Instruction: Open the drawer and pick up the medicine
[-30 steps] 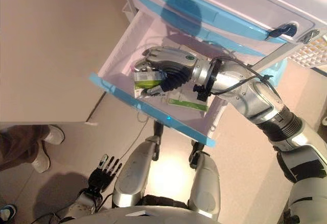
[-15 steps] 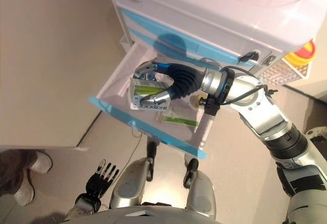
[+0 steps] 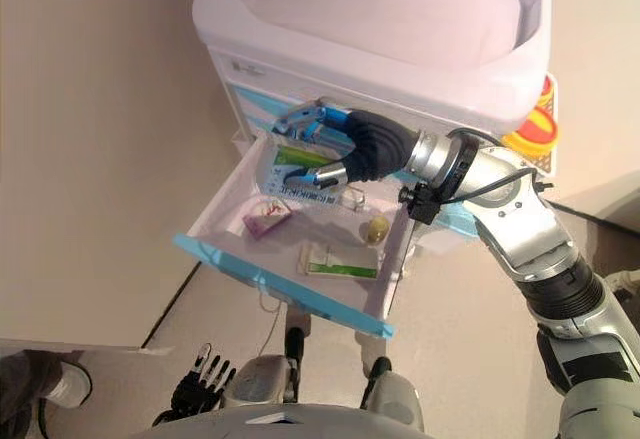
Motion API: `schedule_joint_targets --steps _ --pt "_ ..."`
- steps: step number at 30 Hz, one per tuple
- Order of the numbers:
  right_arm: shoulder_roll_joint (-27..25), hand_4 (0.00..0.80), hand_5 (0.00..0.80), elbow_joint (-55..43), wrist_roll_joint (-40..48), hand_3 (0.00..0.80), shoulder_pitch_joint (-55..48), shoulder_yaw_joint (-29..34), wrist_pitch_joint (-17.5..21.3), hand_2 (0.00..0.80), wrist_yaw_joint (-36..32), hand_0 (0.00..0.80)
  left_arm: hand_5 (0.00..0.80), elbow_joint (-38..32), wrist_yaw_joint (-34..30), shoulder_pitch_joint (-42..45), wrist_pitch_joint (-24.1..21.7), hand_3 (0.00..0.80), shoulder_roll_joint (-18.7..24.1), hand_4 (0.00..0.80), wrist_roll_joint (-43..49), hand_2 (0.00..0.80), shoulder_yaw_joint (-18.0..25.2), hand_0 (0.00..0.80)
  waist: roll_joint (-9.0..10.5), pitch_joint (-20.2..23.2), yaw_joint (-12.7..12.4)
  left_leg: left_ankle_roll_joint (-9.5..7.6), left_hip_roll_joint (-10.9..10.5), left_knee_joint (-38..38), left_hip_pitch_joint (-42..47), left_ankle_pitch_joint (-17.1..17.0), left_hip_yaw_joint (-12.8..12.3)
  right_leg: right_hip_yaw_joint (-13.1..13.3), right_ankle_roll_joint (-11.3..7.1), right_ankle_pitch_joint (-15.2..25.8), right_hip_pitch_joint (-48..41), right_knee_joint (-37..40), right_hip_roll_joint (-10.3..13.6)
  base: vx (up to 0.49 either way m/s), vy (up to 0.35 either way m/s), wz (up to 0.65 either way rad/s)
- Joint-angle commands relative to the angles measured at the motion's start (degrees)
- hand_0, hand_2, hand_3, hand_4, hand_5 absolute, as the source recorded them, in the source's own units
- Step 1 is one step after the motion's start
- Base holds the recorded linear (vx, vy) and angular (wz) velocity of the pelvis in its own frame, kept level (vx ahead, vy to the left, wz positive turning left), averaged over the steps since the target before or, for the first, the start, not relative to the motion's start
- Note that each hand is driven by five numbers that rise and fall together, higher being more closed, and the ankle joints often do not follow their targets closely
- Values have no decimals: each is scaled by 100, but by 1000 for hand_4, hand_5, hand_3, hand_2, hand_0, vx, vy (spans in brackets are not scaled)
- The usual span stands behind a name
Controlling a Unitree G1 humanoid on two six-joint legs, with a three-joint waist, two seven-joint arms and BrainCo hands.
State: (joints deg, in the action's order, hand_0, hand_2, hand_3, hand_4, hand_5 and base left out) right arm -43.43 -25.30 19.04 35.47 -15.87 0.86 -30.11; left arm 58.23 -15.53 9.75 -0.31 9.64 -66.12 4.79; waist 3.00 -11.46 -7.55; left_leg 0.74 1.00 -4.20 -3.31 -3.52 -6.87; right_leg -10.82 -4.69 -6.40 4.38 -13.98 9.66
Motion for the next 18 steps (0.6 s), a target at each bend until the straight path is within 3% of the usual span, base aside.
schedule_joint_targets --steps 1,9,18 --pt "89 800 800 -462 313 800 110 440 14 800 275 800 0 123 -40 -46 -182 0 81 0 206 0 69 0 97 91 -55 38 -174 -23 272 664 30 -198 -281 368 -283 332 36 48 -18 -8" --pt "77 800 800 -170 537 800 407 497 -399 800 855 800 0 274 47 -82 -160 0 97 0 317 0 91 0 141 238 -51 33 -165 25 415 689 55 -231 -256 342 -457 395 25 59 -27 -3" --pt "-67 800 800 434 649 800 869 585 -405 800 1679 800 0 407 87 -7 -82 0 158 0 478 0 186 0 179 305 -145 47 -140 27 499 729 126 -317 -272 342 -601 470 65 52 -22 4"
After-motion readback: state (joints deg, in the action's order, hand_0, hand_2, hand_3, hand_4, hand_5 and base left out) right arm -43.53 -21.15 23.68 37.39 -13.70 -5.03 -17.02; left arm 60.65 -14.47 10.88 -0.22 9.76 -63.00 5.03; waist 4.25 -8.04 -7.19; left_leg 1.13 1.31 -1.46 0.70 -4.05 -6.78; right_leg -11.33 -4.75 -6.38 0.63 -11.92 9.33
